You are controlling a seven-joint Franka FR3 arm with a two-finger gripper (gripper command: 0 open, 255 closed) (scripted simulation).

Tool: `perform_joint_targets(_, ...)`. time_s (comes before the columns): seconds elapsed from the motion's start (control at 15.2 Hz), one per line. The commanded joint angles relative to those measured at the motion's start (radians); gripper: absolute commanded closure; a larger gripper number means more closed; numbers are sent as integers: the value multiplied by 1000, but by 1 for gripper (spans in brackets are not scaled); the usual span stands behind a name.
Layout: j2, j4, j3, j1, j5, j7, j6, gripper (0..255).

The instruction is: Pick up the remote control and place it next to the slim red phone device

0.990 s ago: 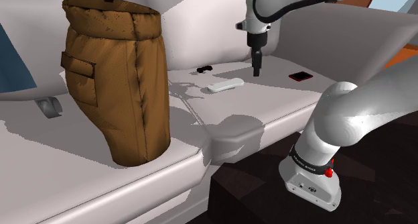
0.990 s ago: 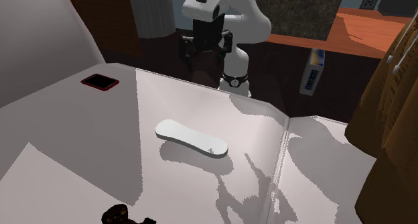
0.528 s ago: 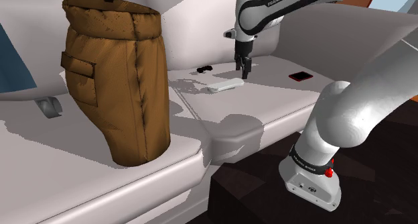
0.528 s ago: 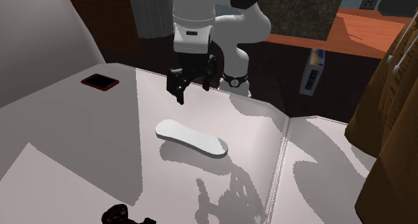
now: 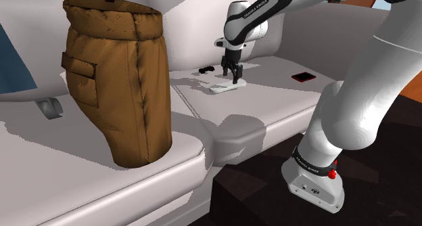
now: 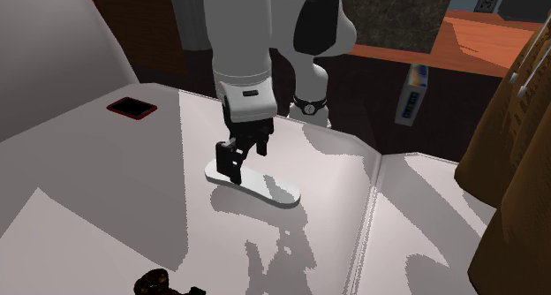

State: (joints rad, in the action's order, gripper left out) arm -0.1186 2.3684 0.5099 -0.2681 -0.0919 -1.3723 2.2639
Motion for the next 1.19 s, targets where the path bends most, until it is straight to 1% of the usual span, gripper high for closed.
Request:
perform_joint_targets(0.0,29,6,6,-3,18,-25,34,0)
perform_joint_targets(0.33,76,29,11,-4,46,-46,100,0)
perform_joint_targets(0.79,76,29,11,-4,46,-46,99,0)
perform_joint_targets(0.86,76,29,11,-4,46,-46,99,255)
perform_joint_targets(1.12,76,29,11,-4,46,-46,100,255)
